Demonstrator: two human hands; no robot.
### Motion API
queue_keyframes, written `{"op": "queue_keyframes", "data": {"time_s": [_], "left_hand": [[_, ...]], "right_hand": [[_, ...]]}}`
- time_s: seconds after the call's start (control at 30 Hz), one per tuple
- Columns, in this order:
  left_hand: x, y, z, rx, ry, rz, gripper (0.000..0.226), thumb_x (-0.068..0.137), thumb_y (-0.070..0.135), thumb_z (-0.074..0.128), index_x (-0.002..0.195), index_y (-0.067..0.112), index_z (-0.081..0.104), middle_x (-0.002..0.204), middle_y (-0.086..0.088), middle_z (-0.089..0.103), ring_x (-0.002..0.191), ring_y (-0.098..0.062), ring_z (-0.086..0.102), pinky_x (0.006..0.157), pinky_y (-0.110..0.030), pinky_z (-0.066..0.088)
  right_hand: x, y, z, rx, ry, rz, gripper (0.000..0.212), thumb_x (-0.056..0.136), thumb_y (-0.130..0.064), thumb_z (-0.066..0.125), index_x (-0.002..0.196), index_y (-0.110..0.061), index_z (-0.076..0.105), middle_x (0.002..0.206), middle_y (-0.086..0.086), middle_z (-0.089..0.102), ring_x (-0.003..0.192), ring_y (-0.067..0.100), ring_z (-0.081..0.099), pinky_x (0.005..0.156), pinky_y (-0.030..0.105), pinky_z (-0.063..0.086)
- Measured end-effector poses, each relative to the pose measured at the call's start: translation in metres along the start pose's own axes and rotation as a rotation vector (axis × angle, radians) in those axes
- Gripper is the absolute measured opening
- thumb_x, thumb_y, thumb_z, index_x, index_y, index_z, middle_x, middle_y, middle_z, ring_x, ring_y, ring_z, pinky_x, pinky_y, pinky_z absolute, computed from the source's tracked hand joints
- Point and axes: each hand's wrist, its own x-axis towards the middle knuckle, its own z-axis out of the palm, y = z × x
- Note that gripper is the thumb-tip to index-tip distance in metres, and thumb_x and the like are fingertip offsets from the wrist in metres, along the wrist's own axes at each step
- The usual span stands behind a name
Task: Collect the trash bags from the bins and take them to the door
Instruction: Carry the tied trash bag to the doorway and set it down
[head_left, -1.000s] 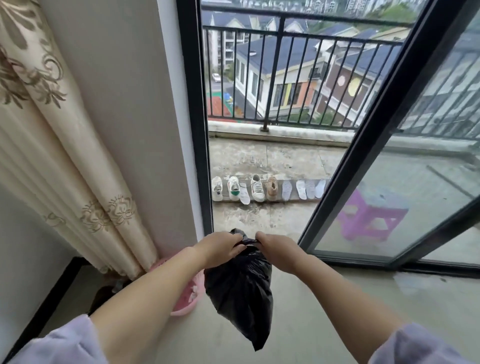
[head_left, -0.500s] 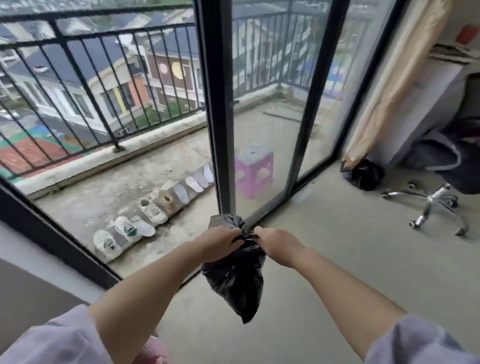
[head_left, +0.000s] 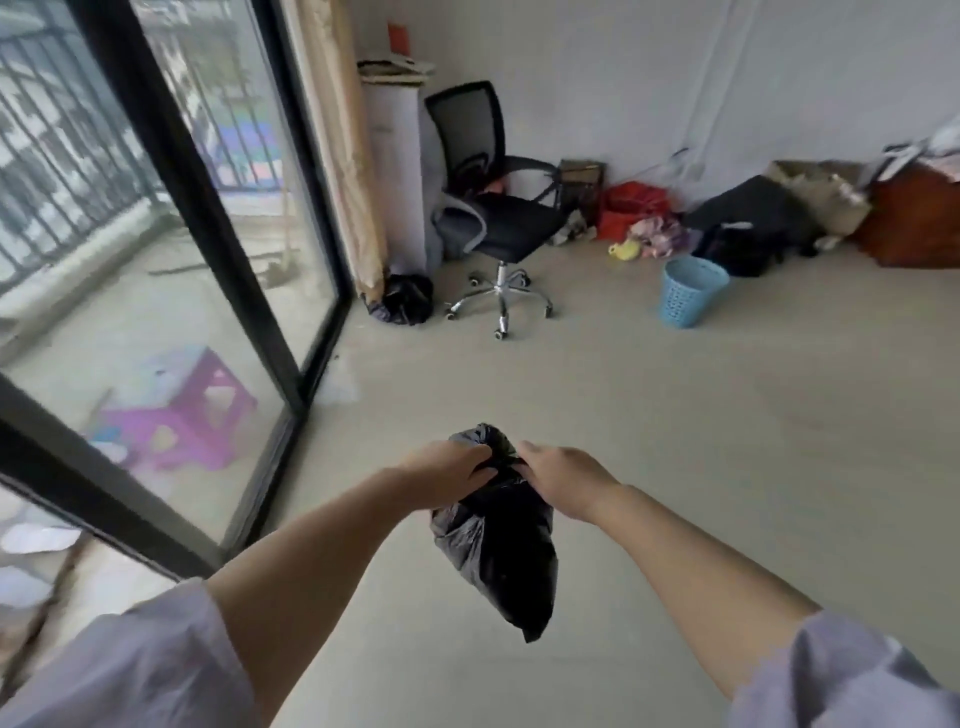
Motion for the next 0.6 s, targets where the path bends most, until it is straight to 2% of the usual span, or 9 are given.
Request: {"op": "queue_keyframes", "data": {"time_s": [0.1, 0.2, 0.37, 0.43, 0.5, 0.6], "left_hand": [[0.066, 0.076, 0.004, 0.029, -0.062, 0.112, 0.032, 0.1, 0.033, 0.038, 0.103, 0.006, 0.054, 0.097, -0.017, 0.062, 0.085, -0.031, 0.058, 0.065, -0.032, 0.036], [0.125, 0.157, 0.009, 0.038, -0.095, 0.234, 0.031, 0.1, 0.035, 0.037, 0.104, 0.008, 0.053, 0.095, -0.017, 0.063, 0.087, -0.033, 0.06, 0.068, -0.035, 0.041], [0.203, 0.283, 0.021, 0.078, -0.168, 0.433, 0.033, 0.1, 0.034, 0.036, 0.108, 0.007, 0.054, 0.092, -0.016, 0.063, 0.084, -0.032, 0.06, 0.069, -0.037, 0.044], [0.231, 0.326, 0.027, 0.081, -0.201, 0.507, 0.033, 0.1, 0.034, 0.036, 0.108, 0.008, 0.054, 0.086, -0.013, 0.061, 0.079, -0.03, 0.059, 0.067, -0.037, 0.044], [0.258, 0.367, 0.036, 0.08, -0.228, 0.58, 0.031, 0.1, 0.034, 0.036, 0.108, 0.01, 0.054, 0.078, -0.007, 0.056, 0.071, -0.025, 0.055, 0.061, -0.034, 0.04], [0.297, 0.424, 0.048, 0.09, -0.26, 0.678, 0.031, 0.1, 0.035, 0.035, 0.109, 0.012, 0.053, 0.078, -0.004, 0.056, 0.071, -0.024, 0.055, 0.062, -0.034, 0.04]], "right_hand": [[-0.048, 0.082, -0.023, 0.008, 0.039, 0.11, 0.026, 0.101, -0.034, 0.032, 0.1, -0.011, 0.045, 0.103, 0.015, 0.065, 0.089, 0.034, 0.062, 0.067, 0.037, 0.041], [-0.099, 0.161, -0.043, -0.019, 0.081, 0.208, 0.025, 0.102, -0.033, 0.032, 0.099, -0.012, 0.044, 0.097, 0.015, 0.065, 0.083, 0.033, 0.062, 0.061, 0.033, 0.035], [-0.183, 0.267, -0.067, -0.055, 0.159, 0.393, 0.029, 0.101, -0.034, 0.032, 0.101, -0.008, 0.044, 0.088, 0.013, 0.063, 0.076, 0.034, 0.06, 0.058, 0.035, 0.037], [-0.213, 0.3, -0.072, -0.071, 0.196, 0.456, 0.03, 0.102, -0.034, 0.031, 0.101, -0.007, 0.045, 0.075, 0.008, 0.056, 0.068, 0.033, 0.056, 0.056, 0.034, 0.037], [-0.24, 0.331, -0.075, -0.077, 0.218, 0.522, 0.031, 0.102, -0.033, 0.031, 0.102, -0.006, 0.046, 0.064, -0.003, 0.04, 0.063, 0.028, 0.048, 0.056, 0.033, 0.036], [-0.274, 0.38, -0.081, -0.077, 0.238, 0.624, 0.03, 0.102, -0.032, 0.031, 0.103, -0.006, 0.046, 0.061, -0.009, 0.029, 0.061, 0.025, 0.043, 0.056, 0.033, 0.034]]}}
